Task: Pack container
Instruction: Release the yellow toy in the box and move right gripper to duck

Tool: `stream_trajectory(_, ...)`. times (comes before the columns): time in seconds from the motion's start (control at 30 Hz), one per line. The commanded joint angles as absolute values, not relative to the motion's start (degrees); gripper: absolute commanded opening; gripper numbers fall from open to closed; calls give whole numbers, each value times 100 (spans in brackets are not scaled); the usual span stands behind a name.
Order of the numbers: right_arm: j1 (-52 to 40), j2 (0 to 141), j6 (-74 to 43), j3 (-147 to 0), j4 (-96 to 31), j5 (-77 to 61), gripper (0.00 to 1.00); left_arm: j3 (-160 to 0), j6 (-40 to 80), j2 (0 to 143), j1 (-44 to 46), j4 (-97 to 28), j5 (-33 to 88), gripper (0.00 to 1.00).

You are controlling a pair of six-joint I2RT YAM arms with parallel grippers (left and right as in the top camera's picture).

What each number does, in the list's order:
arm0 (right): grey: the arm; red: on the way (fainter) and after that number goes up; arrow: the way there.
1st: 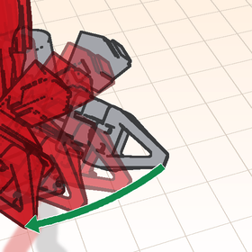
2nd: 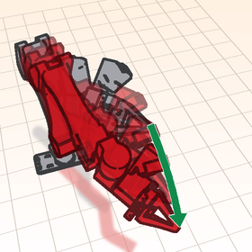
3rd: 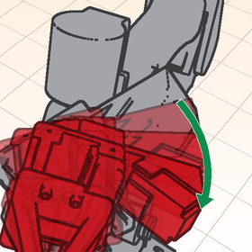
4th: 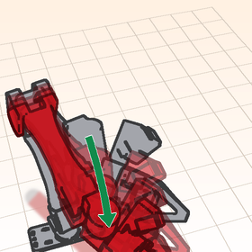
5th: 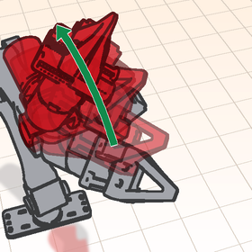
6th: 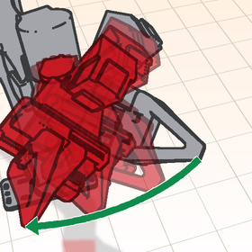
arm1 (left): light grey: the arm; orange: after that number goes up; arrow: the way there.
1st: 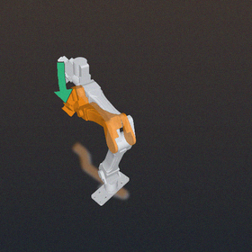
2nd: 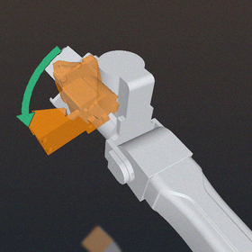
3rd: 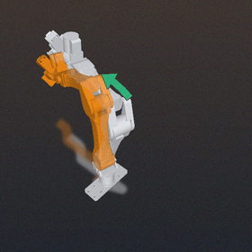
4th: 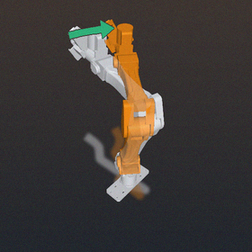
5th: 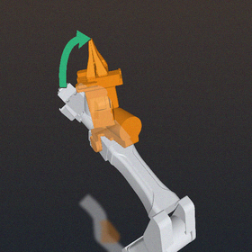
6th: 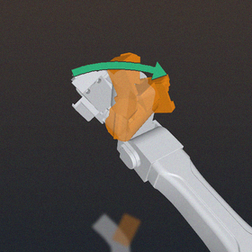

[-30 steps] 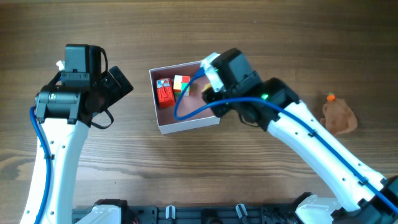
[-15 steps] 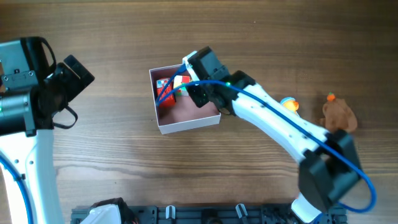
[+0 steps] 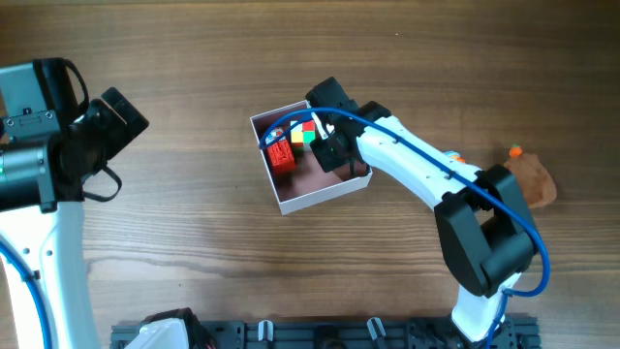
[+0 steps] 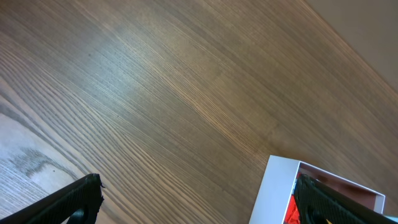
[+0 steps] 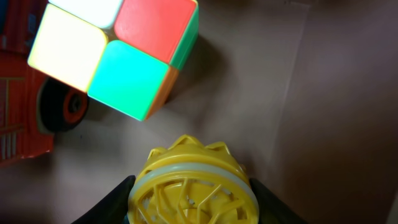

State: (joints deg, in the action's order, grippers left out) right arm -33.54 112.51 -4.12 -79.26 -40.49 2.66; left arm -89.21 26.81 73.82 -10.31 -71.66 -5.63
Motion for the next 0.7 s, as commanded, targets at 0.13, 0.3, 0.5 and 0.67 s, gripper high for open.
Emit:
stream_trajectory(0.13, -3356, 11273, -751, -8399, -3983, 475, 27, -8993, 2567, 7323, -1072, -7207, -475, 100)
stream_trajectory(0.3, -3356, 11271, -749, -8796, -4038, 473, 78, -8991, 2567, 7323, -1072, -7279, -478, 100)
stream_trajectory(0.5, -3356, 11131, -746, -8805, -4257, 532, 87, -8991, 2567, 7323, -1072, -7295, -475, 100)
stream_trajectory(0.67, -3253, 10460, -1074, -8818, -5146, 810, 36, -8991, 2567, 7323, -1072, -7290, -475, 100)
